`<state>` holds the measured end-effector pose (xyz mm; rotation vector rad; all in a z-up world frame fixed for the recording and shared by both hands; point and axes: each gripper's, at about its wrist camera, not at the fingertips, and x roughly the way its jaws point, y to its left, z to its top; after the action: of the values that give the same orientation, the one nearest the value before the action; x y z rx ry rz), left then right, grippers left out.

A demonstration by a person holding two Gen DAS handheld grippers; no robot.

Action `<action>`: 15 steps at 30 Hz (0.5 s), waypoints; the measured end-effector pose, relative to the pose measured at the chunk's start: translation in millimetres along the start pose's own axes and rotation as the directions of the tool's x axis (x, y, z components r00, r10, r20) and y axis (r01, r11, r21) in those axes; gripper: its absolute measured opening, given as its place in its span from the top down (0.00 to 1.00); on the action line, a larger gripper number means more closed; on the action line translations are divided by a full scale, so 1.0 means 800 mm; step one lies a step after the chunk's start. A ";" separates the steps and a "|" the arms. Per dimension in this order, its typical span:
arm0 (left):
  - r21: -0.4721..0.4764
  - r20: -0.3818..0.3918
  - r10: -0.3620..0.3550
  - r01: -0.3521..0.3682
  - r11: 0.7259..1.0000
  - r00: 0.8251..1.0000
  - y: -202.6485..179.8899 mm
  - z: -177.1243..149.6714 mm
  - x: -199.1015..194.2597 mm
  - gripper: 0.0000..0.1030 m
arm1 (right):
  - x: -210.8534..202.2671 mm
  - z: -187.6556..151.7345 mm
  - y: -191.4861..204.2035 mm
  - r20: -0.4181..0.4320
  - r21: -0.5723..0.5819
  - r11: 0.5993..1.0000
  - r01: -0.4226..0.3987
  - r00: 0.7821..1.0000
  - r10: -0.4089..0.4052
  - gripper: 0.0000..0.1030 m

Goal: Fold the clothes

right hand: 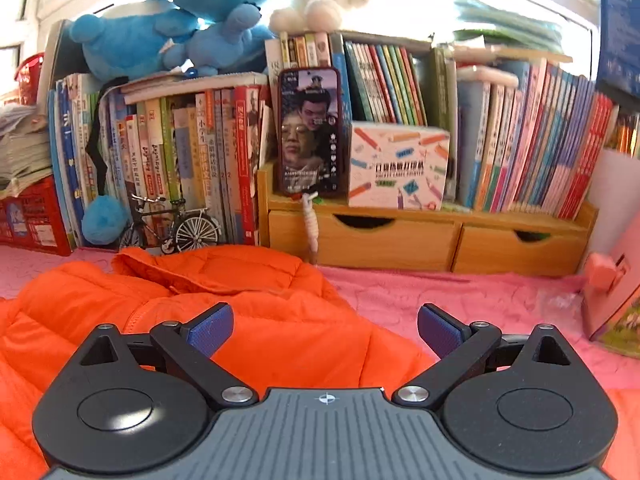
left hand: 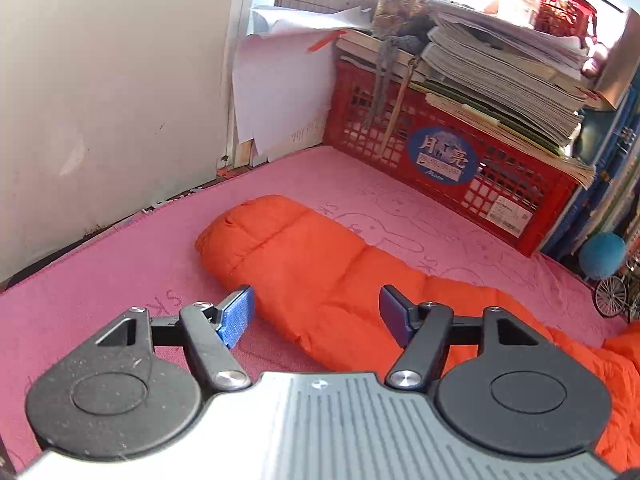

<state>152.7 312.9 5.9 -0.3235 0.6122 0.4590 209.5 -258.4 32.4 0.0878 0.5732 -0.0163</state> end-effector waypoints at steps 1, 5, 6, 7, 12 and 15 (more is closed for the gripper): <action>0.032 0.003 -0.016 0.016 0.999 1.000 -0.001 -0.006 -0.012 0.26 | -0.005 -0.010 -0.008 -0.008 0.029 0.999 -0.027 1.000 0.027 0.03; 0.142 -0.018 -0.174 0.175 0.974 0.985 0.006 -0.036 -0.061 0.26 | -0.051 -0.063 -0.030 -0.029 0.022 0.995 -0.095 0.995 0.095 0.03; 0.152 -0.044 -0.239 0.243 0.958 0.970 0.006 -0.044 -0.072 0.26 | -0.067 -0.075 -0.038 -0.034 0.019 0.994 -0.107 0.994 0.107 0.03; 0.153 -0.084 -0.316 0.326 0.933 0.945 0.005 -0.052 -0.080 0.26 | -0.079 -0.086 -0.047 -0.038 0.022 0.993 -0.117 0.992 0.117 0.03; 0.130 -0.247 -0.527 0.567 0.813 0.813 -0.046 -0.091 -0.089 0.25 | -0.133 -0.128 -0.087 -0.078 0.077 0.986 -0.147 0.985 0.153 0.04; 0.105 -0.312 -0.551 0.604 0.790 0.774 -0.087 -0.107 -0.066 0.25 | -0.140 -0.143 -0.093 -0.104 0.100 0.982 -0.161 0.980 0.171 0.05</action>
<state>109.1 201.0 -17.3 -0.3664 0.7747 -0.2565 50.2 -323.6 -8.4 0.2266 0.6762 0.1257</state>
